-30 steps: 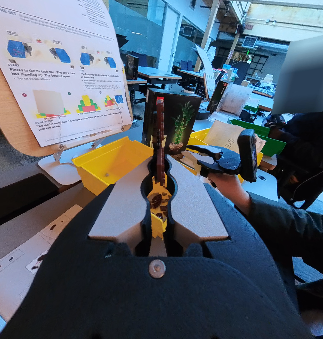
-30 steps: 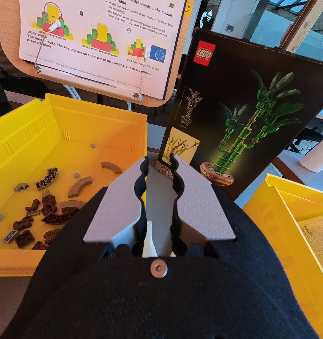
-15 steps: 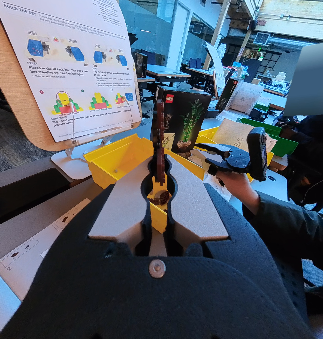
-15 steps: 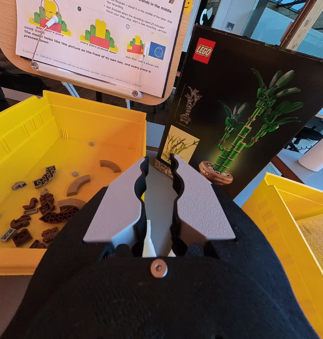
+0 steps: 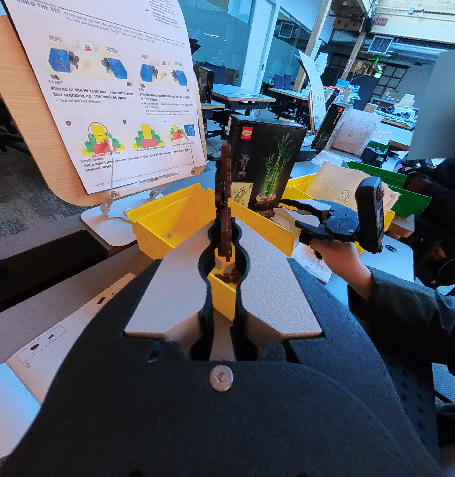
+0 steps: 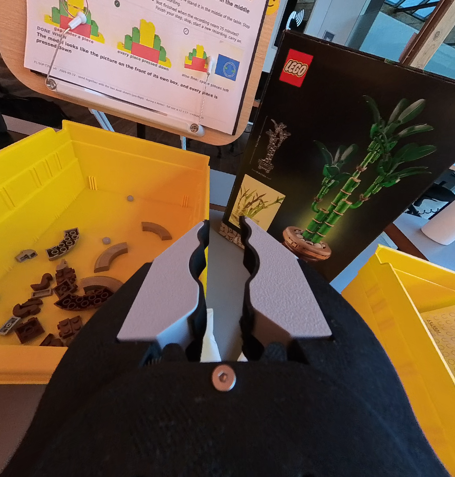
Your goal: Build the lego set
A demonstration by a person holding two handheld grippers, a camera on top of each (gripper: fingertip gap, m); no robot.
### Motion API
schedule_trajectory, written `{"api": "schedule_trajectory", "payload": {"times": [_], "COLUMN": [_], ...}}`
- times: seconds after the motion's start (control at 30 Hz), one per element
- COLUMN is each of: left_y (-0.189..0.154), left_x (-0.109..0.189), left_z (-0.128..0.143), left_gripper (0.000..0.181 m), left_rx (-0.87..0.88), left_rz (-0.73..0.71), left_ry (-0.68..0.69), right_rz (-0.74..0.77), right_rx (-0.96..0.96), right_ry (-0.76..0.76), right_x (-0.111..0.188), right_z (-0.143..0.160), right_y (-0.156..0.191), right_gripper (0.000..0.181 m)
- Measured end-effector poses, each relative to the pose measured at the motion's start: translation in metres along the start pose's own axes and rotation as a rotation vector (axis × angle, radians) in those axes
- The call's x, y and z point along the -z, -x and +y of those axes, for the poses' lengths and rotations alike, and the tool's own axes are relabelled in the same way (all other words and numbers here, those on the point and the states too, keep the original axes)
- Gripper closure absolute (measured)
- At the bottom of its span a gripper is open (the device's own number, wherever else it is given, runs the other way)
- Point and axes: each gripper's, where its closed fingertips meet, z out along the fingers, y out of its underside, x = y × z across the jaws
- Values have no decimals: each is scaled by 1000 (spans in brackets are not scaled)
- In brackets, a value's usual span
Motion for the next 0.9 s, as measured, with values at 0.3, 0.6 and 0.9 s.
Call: {"api": "schedule_trajectory", "payload": {"times": [0.3, 0.6, 0.9], "left_y": [16, 68, 71], "left_x": [10, 17, 34], "left_z": [-3, 5, -17], "left_gripper": [175, 175, 175], "left_rx": [-163, -547, -594], "left_rz": [-194, -684, -838], "left_ry": [42, 213, 114], "right_rz": [-76, -197, -214], "right_rx": [4, 44, 111], "right_ry": [-67, -286, -381], "right_x": [4, 22, 32], "right_z": [-10, -34, -40], "right_y": [19, 49, 56], "right_gripper": [155, 149, 149]}}
